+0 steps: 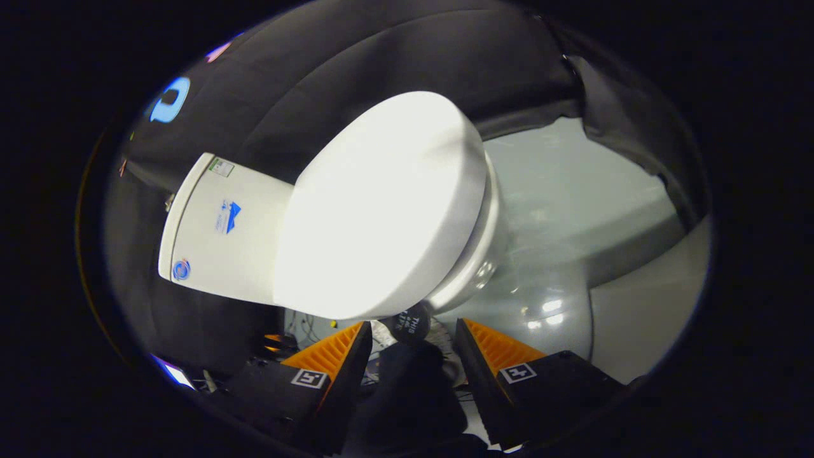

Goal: Open the toilet lid.

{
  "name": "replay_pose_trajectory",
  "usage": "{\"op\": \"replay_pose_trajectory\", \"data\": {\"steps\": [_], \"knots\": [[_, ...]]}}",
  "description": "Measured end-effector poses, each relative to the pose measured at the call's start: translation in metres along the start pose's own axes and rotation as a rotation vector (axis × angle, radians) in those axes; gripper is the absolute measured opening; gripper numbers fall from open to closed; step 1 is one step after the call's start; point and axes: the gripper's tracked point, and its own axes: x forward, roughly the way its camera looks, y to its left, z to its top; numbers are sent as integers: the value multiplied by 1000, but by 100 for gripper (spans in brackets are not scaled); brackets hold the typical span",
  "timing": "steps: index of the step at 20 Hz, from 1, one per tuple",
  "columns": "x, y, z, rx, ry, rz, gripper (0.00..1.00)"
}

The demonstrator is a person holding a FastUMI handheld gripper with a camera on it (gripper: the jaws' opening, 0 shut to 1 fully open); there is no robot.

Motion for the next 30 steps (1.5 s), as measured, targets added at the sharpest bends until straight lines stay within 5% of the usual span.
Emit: {"op": "replay_pose_trajectory", "data": {"steps": [3,5,10,12,20,22,23,26,30], "knots": [[22,-2,-11,-49,32,18,83],[26,1,-8,-5,29,39,43],[20,0,-9,-60,5,75,44],[23,-1,-6,21,-6,95,28],[16,3,-11,47,-30,222,27],[19,9,2,222,-28,270,6],[19,10,-3,234,-29,298,6],[21,9,-6,134,-34,307,6],[12,12,-2,-142,-94,205,6]]}}
